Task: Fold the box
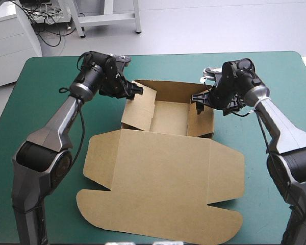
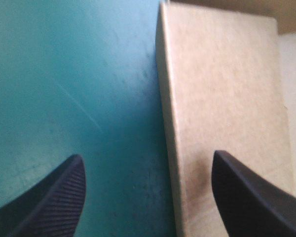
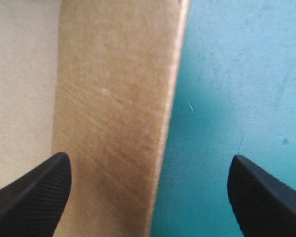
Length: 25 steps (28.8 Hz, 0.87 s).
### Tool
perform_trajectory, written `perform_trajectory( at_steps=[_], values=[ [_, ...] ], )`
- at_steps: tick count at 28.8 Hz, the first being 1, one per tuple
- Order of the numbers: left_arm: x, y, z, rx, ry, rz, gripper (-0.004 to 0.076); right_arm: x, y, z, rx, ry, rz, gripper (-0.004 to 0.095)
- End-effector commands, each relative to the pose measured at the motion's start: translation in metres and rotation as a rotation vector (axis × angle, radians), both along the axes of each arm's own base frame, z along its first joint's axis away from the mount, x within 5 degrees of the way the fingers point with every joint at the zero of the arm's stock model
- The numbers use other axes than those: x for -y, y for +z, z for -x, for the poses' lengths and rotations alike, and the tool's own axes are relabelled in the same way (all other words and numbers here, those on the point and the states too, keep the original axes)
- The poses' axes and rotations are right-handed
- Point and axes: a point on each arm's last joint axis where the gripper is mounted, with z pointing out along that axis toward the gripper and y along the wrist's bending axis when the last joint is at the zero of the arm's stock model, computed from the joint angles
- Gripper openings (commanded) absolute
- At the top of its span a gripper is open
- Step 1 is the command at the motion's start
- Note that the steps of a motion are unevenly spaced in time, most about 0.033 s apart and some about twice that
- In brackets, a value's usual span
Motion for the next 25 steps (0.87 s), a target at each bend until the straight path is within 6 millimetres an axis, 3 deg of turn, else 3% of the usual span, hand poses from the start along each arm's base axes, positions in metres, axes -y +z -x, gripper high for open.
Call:
perform_trajectory(
  at_steps=[1, 8, 13, 16, 19, 23, 25],
  values=[
    [-0.011, 0.072, 0.022, 0.143, 0.005, 0.063, 0.0512, 0.007, 0.058, 0.013, 0.151, -0.012, -0.042, 0.0796],
    [-0.028, 0.14, 0.057, 0.337, -0.013, 0.096, 0.0512, 0.016, 0.108, 0.037, 0.26, -0.025, -0.057, 0.0796],
    [-0.039, 0.166, 0.086, 0.389, -0.03, 0.126, 0.048, 0.021, 0.132, 0.058, 0.316, -0.042, -0.089, 0.0792],
    [-0.045, 0.179, 0.107, 0.408, -0.042, 0.156, 0.0307, 0.024, 0.14, 0.07, 0.334, -0.048, -0.102, 0.0792],
    [-0.054, 0.187, 0.128, 0.431, -0.079, 0.14, -0.0036, 0.026, 0.143, 0.081, 0.334, -0.05, -0.112, 0.0792],
    [-0.066, 0.189, 0.16, 0.427, -0.1, 0.128, -0.0032, 0.027, 0.144, 0.084, 0.336, -0.051, -0.11, 0.0792],
    [-0.078, 0.181, 0.189, 0.402, -0.102, 0.117, -0.0032, 0.027, 0.14, 0.08, 0.327, -0.053, -0.095, 0.0792]
  ],
)
